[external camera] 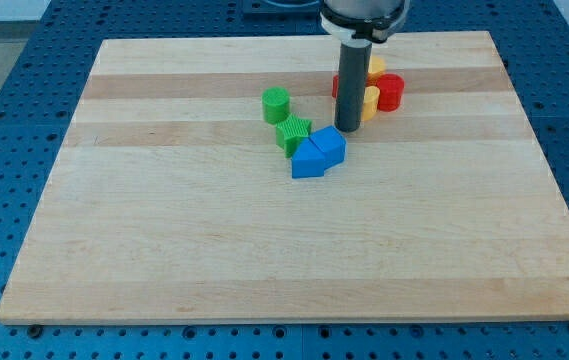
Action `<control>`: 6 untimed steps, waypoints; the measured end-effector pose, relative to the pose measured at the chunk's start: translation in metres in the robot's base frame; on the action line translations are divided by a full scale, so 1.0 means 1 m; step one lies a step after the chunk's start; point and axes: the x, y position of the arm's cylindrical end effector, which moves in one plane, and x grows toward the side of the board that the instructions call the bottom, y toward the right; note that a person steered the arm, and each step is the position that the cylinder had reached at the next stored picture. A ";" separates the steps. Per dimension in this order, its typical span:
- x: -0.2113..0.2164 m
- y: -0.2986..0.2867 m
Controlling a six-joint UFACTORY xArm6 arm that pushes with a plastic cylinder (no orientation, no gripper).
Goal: Nudge the green circle
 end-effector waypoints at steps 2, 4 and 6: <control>-0.030 -0.015; -0.052 -0.061; -0.053 -0.098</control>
